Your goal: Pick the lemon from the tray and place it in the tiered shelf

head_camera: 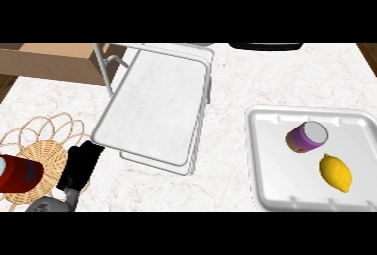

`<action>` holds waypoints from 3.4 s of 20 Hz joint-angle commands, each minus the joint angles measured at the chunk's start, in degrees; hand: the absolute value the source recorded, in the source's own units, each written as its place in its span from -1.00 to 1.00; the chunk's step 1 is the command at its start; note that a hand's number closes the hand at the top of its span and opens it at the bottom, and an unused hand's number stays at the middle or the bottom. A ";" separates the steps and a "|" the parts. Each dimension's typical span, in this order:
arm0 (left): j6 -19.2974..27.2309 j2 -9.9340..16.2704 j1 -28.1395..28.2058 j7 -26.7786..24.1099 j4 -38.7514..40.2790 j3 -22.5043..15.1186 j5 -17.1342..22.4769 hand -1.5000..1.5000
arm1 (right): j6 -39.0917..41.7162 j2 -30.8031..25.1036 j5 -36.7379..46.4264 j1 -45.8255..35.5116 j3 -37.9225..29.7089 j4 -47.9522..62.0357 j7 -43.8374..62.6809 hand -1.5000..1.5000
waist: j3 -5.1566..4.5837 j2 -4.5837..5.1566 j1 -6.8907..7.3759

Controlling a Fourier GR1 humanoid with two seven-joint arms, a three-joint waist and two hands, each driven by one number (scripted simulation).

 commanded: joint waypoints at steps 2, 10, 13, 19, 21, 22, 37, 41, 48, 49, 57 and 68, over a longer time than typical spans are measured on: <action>-1.82 0.37 -0.57 1.30 -0.63 0.61 0.76 0.00 | 0.61 -2.63 9.06 -6.73 8.83 -4.99 18.12 -1.00 | 0.18 0.17 1.43; -3.51 -0.67 0.17 -3.02 5.07 3.24 -0.62 0.00 | 8.53 13.32 12.17 -25.26 22.03 2.63 30.35 -1.00 | 0.25 -0.02 0.12; -0.45 -2.40 0.16 1.19 1.24 1.93 -2.36 0.00 | 10.13 15.88 13.36 -26.88 24.28 4.78 34.27 -1.00 | 0.27 -0.19 -0.20; -1.54 -2.32 0.88 0.89 0.74 2.54 -3.12 0.00 | 9.26 22.38 17.45 -29.50 28.00 8.11 39.05 -1.00 | 0.27 -0.30 -0.59; -1.31 -1.86 1.70 0.90 -0.98 3.33 -3.04 0.00 | 9.16 20.41 18.74 -28.23 26.62 9.93 37.00 -1.00 | 0.29 -0.36 -0.77; -2.35 -1.71 3.17 -2.31 2.30 3.75 -3.04 0.00 | 10.12 21.51 19.52 -29.80 27.89 10.48 38.74 -1.00 | 0.24 -0.27 -0.60; -5.01 -3.82 0.54 -0.01 3.33 6.67 -4.16 0.00 | 12.67 23.58 27.03 -24.17 25.78 11.63 34.78 -1.00 | 0.26 -0.34 -1.76; -3.79 -5.68 -0.44 2.82 1.96 6.21 -5.88 0.00 | 12.12 28.84 31.01 -25.43 27.05 15.10 34.76 -1.00 | 0.29 -0.33 -1.46; -2.30 -8.12 2.16 5.09 -2.92 4.76 -8.80 0.00 | 14.27 28.48 32.60 -26.22 22.75 23.61 26.27 -1.00 | 0.32 -0.32 -1.26; -6.14 -4.52 2.91 1.60 -1.20 9.27 -6.61 0.00 | 13.24 28.93 33.92 -23.34 22.41 21.68 26.29 -1.00 | 0.30 -0.36 -1.40; -8.78 -6.24 5.34 -0.93 0.54 11.05 -7.90 0.00 | 16.24 32.12 37.54 -24.62 21.34 24.33 17.73 1.00 | 0.30 -0.34 -1.25; -7.72 -9.91 2.63 3.14 -1.12 11.09 -12.40 0.00 | 10.91 33.38 47.55 -23.77 16.59 22.57 15.40 1.00 | 0.30 -0.39 -1.53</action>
